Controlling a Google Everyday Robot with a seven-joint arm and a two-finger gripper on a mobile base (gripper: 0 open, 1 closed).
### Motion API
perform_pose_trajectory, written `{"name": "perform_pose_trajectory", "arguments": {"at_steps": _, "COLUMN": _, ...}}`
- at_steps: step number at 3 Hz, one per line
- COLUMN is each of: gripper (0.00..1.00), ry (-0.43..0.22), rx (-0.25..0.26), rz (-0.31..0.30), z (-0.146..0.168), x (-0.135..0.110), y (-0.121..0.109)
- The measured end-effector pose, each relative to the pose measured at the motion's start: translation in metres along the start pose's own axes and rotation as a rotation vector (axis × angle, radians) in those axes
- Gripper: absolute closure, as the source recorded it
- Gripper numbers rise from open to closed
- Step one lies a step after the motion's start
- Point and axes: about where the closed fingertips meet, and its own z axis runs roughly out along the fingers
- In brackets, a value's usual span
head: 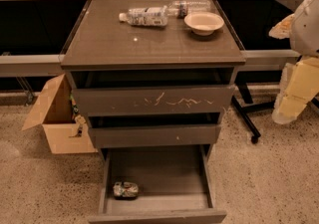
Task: Pick 7up can from bottom drawer and place on counter
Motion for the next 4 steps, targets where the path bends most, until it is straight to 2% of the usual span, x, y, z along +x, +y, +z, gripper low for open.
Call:
{"name": "perform_pose_trajectory", "arguments": {"at_steps": 1, "gripper": 0.0, "ry": -0.007, "rx": -0.002, "rz": 0.002, "z": 0.0, "x": -0.001, "y": 0.0}}
{"name": "perform_pose_trajectory", "arguments": {"at_steps": 2, "gripper": 0.0, "ry": -0.046, "rx": -0.024, "rz": 0.005, "z": 0.01, "x": -0.006, "y": 0.002}}
{"name": "perform_pose_trajectory", "arguments": {"at_steps": 3, "gripper": 0.0, "ry": -0.151, "rx": -0.122, "rz": -0.011, "z": 0.054, "x": -0.031, "y": 0.016}}
{"name": "perform_pose_trajectory", "arguments": {"at_steps": 4, "gripper": 0.0, "ry": -0.261, "rx": -0.198, "rz": -0.024, "z": 0.096, "x": -0.056, "y": 0.034}}
